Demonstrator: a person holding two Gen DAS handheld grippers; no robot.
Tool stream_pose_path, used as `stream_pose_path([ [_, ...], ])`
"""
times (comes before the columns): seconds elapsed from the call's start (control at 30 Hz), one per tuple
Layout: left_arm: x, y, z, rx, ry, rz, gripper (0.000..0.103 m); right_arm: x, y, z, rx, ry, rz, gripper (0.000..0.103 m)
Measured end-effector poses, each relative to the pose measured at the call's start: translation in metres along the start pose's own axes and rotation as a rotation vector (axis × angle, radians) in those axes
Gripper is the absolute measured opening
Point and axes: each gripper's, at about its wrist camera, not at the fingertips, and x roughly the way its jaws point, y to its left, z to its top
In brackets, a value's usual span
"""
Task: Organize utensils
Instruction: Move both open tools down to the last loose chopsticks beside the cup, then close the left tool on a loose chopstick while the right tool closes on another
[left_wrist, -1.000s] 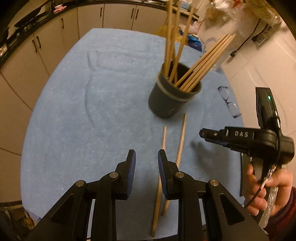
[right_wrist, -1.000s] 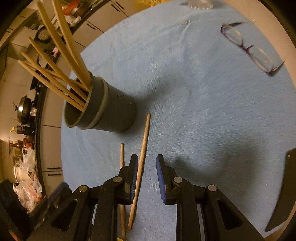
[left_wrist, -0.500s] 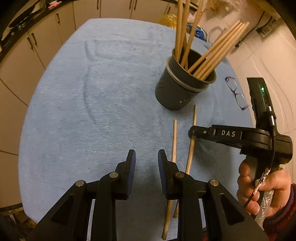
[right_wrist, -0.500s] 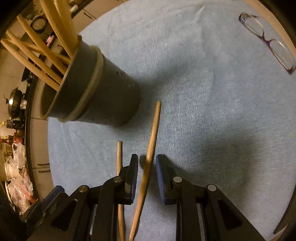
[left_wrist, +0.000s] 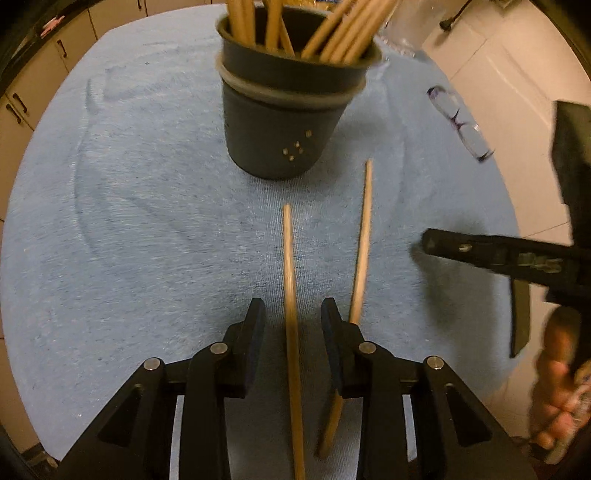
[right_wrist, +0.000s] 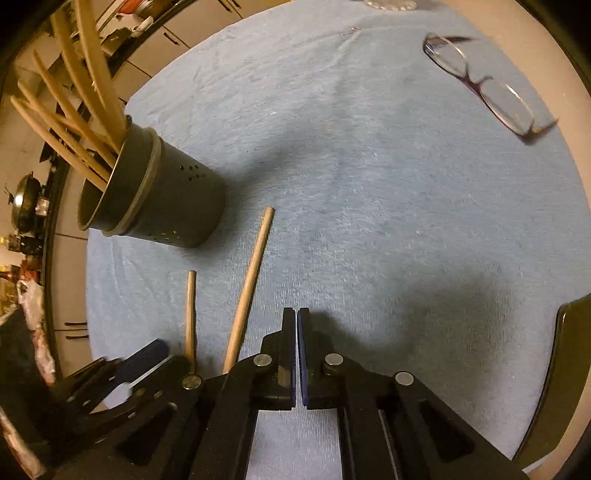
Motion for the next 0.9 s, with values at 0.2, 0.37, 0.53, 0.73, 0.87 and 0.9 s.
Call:
stream_pose_path([
  [0.2, 0.006, 0.002, 0.006, 0.009, -0.025, 0.035, 0.006, -0.005, -0.014, 0.003, 0.061, 0.007, 0.054, 0.013],
  [0.37, -0.001, 0.021, 0.004, -0.024, -0.036, 0.046, 0.006, -0.010, -0.015, 0.006, 0.059, 0.007, 0.065, 0.022],
  [0.53, -0.007, 0.039, -0.003, -0.034, -0.045, 0.052, 0.006, 0.001, 0.006, 0.010, 0.049, 0.005, 0.040, 0.022],
  [0.73, -0.015, 0.053, -0.013, -0.017, -0.049, 0.038, 0.006, 0.017, 0.023, 0.012, 0.047, 0.012, 0.002, 0.022],
  [0.87, -0.022, 0.068, -0.016, 0.000, -0.053, 0.025, 0.006, 0.026, 0.034, 0.009, 0.032, 0.010, -0.030, 0.022],
  [0.9, -0.023, 0.069, -0.016, 0.004, -0.054, 0.021, 0.006, 0.028, 0.036, 0.008, 0.030, 0.006, -0.045, 0.020],
])
